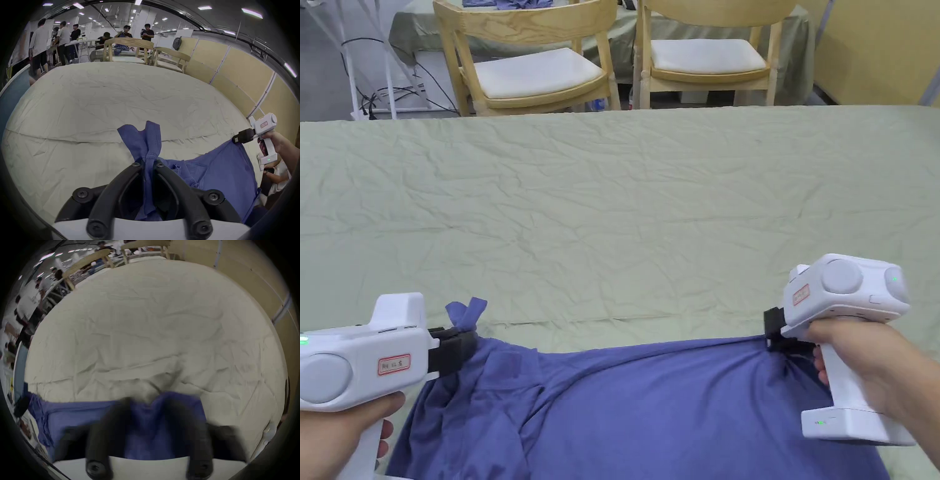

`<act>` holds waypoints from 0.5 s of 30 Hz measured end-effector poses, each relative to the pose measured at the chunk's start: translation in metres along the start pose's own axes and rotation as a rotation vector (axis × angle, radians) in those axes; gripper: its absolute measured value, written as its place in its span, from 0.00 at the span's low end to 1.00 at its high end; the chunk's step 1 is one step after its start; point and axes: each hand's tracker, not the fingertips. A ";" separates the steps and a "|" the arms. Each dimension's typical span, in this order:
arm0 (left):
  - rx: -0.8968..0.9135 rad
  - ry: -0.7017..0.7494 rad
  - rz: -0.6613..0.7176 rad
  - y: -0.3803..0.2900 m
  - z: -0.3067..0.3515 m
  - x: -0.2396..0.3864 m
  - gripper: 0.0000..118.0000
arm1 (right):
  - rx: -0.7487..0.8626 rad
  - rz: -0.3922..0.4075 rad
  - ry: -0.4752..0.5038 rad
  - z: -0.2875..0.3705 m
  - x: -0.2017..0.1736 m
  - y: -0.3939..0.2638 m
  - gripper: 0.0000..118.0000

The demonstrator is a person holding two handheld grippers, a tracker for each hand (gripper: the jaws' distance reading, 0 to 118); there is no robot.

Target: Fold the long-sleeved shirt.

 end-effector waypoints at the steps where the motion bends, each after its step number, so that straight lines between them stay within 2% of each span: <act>1: 0.003 -0.002 -0.003 -0.001 0.005 0.000 0.07 | 0.020 -0.023 0.020 0.009 -0.002 -0.005 0.05; 2: 0.008 -0.009 -0.005 -0.001 0.011 0.001 0.07 | 0.034 -0.011 0.046 0.019 -0.004 -0.010 0.05; 6: 0.074 -0.078 -0.068 -0.011 0.051 0.013 0.07 | 0.195 0.120 0.088 0.091 -0.024 -0.051 0.05; 8: 0.103 -0.097 -0.100 -0.021 0.077 0.021 0.07 | 0.236 0.142 0.148 0.122 -0.020 -0.063 0.05; 10: 0.115 -0.103 -0.115 -0.035 0.103 0.026 0.07 | 0.288 0.194 0.164 0.155 -0.022 -0.091 0.05; 12: 0.130 -0.120 -0.129 -0.053 0.131 0.033 0.07 | 0.326 0.224 0.186 0.170 -0.006 -0.111 0.05; 15: 0.144 -0.114 -0.209 -0.091 0.167 0.044 0.07 | 0.329 0.267 0.193 0.193 0.000 -0.165 0.05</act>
